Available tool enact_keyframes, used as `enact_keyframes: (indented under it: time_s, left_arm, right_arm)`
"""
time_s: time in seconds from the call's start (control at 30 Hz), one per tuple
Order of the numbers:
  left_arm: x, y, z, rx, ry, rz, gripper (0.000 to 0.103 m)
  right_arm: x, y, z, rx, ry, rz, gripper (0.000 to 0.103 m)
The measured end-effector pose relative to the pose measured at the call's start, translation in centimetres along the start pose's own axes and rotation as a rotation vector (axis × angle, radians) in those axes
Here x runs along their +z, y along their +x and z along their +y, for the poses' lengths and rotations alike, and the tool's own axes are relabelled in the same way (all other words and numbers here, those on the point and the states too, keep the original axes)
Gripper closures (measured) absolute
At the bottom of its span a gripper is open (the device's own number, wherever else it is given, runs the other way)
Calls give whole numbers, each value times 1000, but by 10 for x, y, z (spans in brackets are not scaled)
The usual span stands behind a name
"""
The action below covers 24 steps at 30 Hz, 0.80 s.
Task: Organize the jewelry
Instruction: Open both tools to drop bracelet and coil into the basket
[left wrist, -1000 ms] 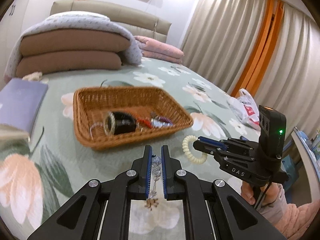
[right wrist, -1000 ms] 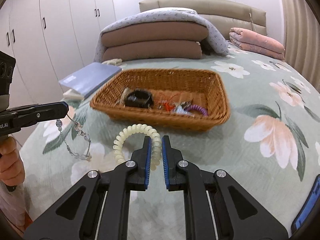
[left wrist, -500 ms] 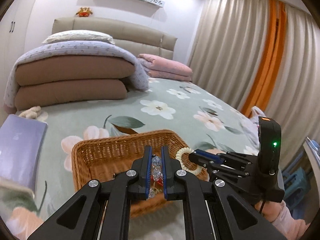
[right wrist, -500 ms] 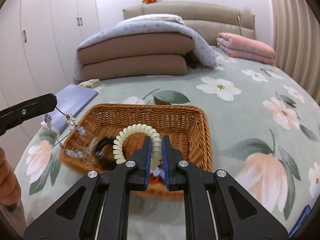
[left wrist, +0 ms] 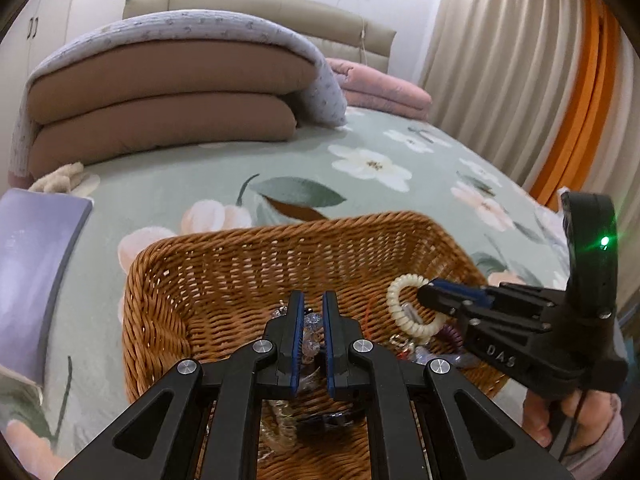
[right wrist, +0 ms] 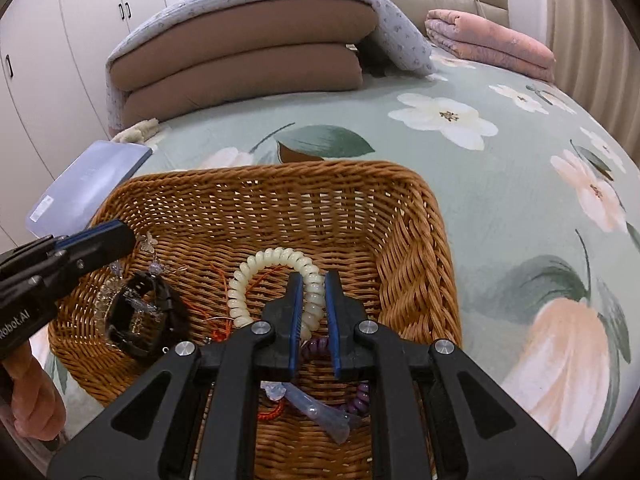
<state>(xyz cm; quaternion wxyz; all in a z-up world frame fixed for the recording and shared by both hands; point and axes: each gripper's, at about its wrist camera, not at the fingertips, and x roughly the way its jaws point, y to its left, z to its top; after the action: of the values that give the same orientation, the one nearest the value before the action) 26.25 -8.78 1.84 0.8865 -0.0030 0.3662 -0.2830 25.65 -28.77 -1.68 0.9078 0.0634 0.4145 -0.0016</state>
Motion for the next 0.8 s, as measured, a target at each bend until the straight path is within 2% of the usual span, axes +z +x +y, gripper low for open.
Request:
enact_keyframes:
  time_s: [0.13, 0.2, 0.23, 0.27, 0.4, 0.5, 0.6, 0.63, 0.7, 0.73, 0.77, 0.8]
  left_arm:
    - [-1, 1, -1, -28, -8, 27, 92]
    - [0, 1, 0, -35, -18, 48, 78]
    - [-1, -2, 0, -40, -21, 48, 61]
    - [-2, -6, -1, -45, -21, 35, 52]
    - [-4, -25, -5, -49, -19, 21, 51]
    - [-10, -48, -8, -35, -11, 5, 51]
    - [-24, -85, -14, -34, -10, -32, 51]
    - [-27, -93, -15, -33, -12, -42, 51]
    - [-42, -119, -17, -41, -26, -75, 51]
    - [-51, -132, -19, -50, -35, -91, 50]
    - [-61, -145, -20, -51, -45, -106, 48]
    - [-69, -155, -22, -44, -49, -119, 48]
  right_arm:
    - [-1, 5, -7, 79, 51, 9, 92]
    - [-3, 2, -9, 114, 67, 5, 92]
    - [-5, -1, -10, 125, 71, -1, 91]
    - [-6, -5, -10, 124, 74, -13, 91]
    - [-10, -26, -5, 81, 38, -48, 91]
    - [-21, -49, 2, 112, 36, -62, 88]
    - [-38, -80, 9, 148, 34, -95, 82]
    - [-46, -91, 11, 157, 36, -111, 78]
    - [-62, -112, 14, 186, 46, -135, 63]
    - [-72, -124, 15, 209, 57, -150, 37]
    - [-81, -134, 17, 224, 66, -164, 23]
    - [-91, -145, 19, 233, 76, -183, 23]
